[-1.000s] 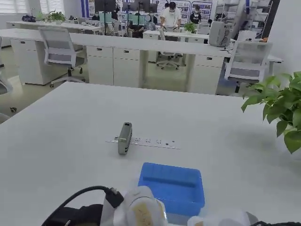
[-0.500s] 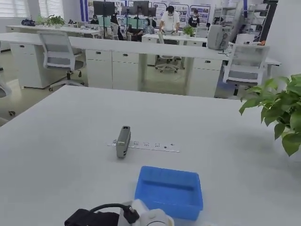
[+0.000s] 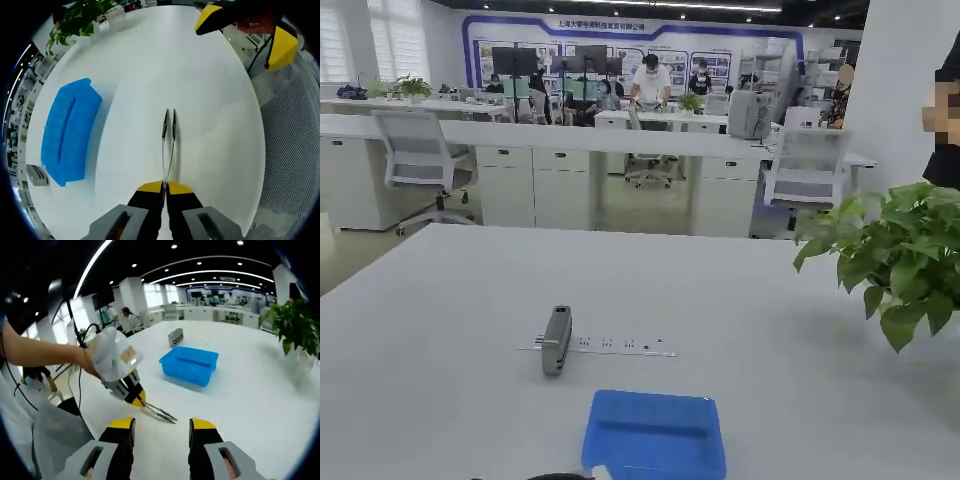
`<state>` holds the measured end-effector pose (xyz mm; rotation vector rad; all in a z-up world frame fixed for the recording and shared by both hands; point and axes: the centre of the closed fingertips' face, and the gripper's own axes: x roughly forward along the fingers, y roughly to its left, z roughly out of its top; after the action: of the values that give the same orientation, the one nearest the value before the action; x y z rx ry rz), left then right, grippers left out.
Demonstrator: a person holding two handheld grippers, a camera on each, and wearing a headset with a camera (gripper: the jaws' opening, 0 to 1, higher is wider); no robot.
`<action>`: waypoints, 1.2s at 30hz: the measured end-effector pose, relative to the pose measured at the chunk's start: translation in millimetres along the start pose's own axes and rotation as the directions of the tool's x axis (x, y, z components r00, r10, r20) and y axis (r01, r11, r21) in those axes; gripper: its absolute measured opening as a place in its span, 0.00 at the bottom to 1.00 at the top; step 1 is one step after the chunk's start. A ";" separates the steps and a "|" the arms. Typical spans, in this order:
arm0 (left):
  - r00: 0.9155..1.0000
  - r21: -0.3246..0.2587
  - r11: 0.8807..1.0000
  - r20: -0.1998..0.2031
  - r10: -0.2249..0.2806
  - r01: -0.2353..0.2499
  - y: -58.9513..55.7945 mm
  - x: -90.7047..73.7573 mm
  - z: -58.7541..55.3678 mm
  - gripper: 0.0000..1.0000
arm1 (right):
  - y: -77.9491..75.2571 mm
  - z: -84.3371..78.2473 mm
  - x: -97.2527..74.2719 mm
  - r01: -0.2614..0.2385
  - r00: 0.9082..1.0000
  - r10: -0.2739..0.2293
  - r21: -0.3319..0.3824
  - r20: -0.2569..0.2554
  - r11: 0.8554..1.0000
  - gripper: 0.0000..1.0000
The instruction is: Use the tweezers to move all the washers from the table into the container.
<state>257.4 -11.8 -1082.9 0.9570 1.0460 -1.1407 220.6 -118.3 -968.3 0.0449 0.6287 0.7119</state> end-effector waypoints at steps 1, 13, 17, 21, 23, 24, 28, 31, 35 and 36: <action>1.000 0.004 1.000 0.000 0.002 -0.002 -0.9 -0.1 -0.5 0.00 | -3.0 4.2 -3.8 0.019 0.999 -0.019 0.020 0.031 1.000 0.42; 0.989 -0.197 0.974 0.074 0.124 -0.108 17.6 -10.0 -16.3 0.35 | -16.4 -5.2 -21.9 0.122 0.993 -0.121 -0.077 0.014 0.990 0.55; 0.974 -0.345 0.932 0.146 0.173 -0.114 16.4 -20.2 -26.2 0.47 | -15.8 -7.6 -24.0 0.129 0.992 -0.128 -0.084 0.009 0.988 0.61; 0.943 -0.529 0.844 0.229 0.242 -0.088 13.6 -39.9 -37.0 0.57 | -20.0 -8.6 -26.5 0.154 0.988 -0.153 -0.083 0.023 0.985 0.74; 0.922 -0.595 0.800 0.263 0.284 -0.076 12.9 -51.3 -38.5 0.66 | -23.2 -8.0 -27.5 0.168 0.985 -0.166 -0.070 0.040 0.983 0.78; 0.901 -0.633 0.771 0.289 0.323 -0.074 13.5 -59.0 -39.3 0.71 | -24.4 -7.5 -27.6 0.175 0.984 -0.172 -0.064 0.046 0.983 0.81; 0.866 -0.682 0.725 0.305 0.397 -0.092 6.9 -77.6 -50.9 0.82 | -25.5 -7.2 -29.1 0.180 0.981 -0.177 -0.037 0.075 0.983 0.84; 0.828 -0.728 0.679 0.324 0.458 -0.091 0.6 -93.6 -55.1 0.92 | -27.9 -10.0 -27.6 0.192 0.979 -0.189 -0.029 0.077 0.981 0.91; 0.796 -0.780 0.623 0.339 0.502 -0.060 -13.1 -107.6 -57.7 0.99 | -32.4 -10.9 -29.3 0.207 0.975 -0.205 -0.010 0.083 0.978 0.99; 0.781 -0.793 0.607 0.342 0.522 -0.059 -15.6 -111.7 -57.4 0.99 | -32.7 -8.8 -30.5 0.207 0.974 -0.206 -0.001 0.095 0.978 0.99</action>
<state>222.7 66.4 -989.6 0.0816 0.7101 -0.5120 217.5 -163.7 -967.5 0.0030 0.5299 0.5090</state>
